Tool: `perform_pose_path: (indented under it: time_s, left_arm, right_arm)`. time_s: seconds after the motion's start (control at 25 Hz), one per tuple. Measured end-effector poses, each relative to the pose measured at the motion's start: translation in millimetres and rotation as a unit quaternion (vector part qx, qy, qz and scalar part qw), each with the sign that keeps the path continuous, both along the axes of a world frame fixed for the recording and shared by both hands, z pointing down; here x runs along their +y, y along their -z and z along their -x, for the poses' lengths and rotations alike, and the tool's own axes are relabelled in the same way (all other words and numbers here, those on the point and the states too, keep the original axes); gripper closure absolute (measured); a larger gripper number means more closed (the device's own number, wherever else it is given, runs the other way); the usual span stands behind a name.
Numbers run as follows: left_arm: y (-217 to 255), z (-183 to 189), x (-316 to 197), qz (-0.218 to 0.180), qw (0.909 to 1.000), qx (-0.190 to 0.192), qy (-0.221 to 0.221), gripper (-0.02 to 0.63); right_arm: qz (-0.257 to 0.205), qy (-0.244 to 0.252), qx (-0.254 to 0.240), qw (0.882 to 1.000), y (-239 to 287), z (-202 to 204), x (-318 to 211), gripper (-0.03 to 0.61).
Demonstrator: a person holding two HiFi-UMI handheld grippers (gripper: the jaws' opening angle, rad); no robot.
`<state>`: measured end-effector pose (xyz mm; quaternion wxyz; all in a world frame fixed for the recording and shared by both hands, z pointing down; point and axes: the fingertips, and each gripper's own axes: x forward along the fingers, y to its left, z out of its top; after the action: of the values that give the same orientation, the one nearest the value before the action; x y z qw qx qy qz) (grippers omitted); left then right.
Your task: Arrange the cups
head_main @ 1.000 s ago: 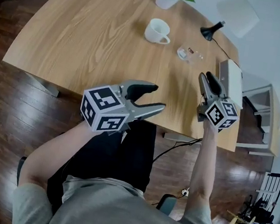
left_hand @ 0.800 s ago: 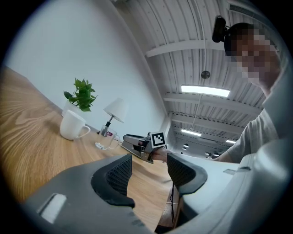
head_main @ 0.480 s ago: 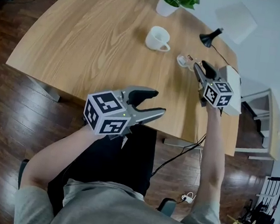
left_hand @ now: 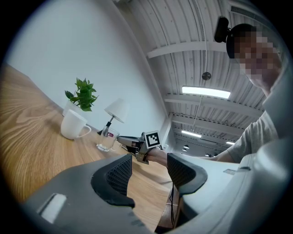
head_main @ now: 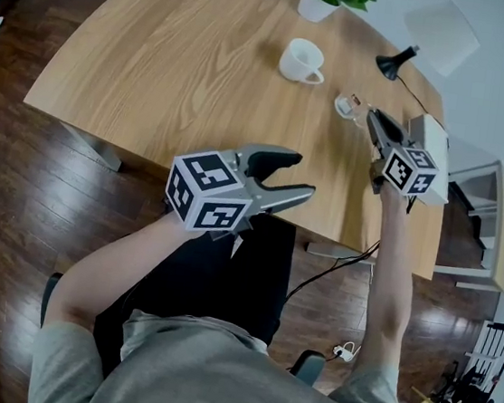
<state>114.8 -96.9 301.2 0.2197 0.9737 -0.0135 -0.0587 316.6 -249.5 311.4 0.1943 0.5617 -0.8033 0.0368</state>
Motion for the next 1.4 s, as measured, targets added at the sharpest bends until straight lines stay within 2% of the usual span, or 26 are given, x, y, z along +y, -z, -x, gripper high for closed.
perform_pose_path:
  time_s: [0.28, 0.4, 0.52, 0.84, 1.0, 1.04, 1.4]
  left_arm:
    - [-2.5, 3.1, -0.3, 0.0, 1.0, -0.002, 0.0, 0.377]
    - [-2.4, 3.1, 0.1, -0.004, 1.0, -0.005, 0.001, 0.379]
    - [-2.6, 2.2, 0.3, -0.007, 1.0, -0.005, 0.002, 0.377]
    - [-1.6, 1.8, 1.6, -0.003, 1.0, -0.003, 0.0, 0.377]
    - [-1.8, 1.9, 0.0, -0.002, 1.0, -0.003, -0.001, 0.377]
    - [-2.0, 1.9, -0.2, -0.002, 1.0, -0.003, 0.0, 0.377]
    - [-2.4, 0.8, -0.1, -0.003, 1.0, -0.003, 0.0, 0.377]
  right_arm:
    - [-0.006, 0.002, -0.032, 0.999, -4.5, 11.0, 24.3, 0.514]
    - [-0.017, 0.011, -0.001, 1.0, -9.1, 16.8, 28.1, 0.495]
    - [0.0, 0.015, 0.032, 0.999, -21.2, 17.4, 25.1, 0.474]
    - [-0.01, 0.009, 0.018, 1.0, -18.5, 14.5, 24.5, 0.466]
    - [-0.017, 0.013, 0.034, 0.999, -15.5, 15.0, 23.4, 0.47]
    - [-0.017, 0.016, 0.037, 0.999, -15.5, 16.1, 23.5, 0.49]
    - [-0.021, 0.0, -0.046, 0.999, -10.4, 15.3, 34.4, 0.515]
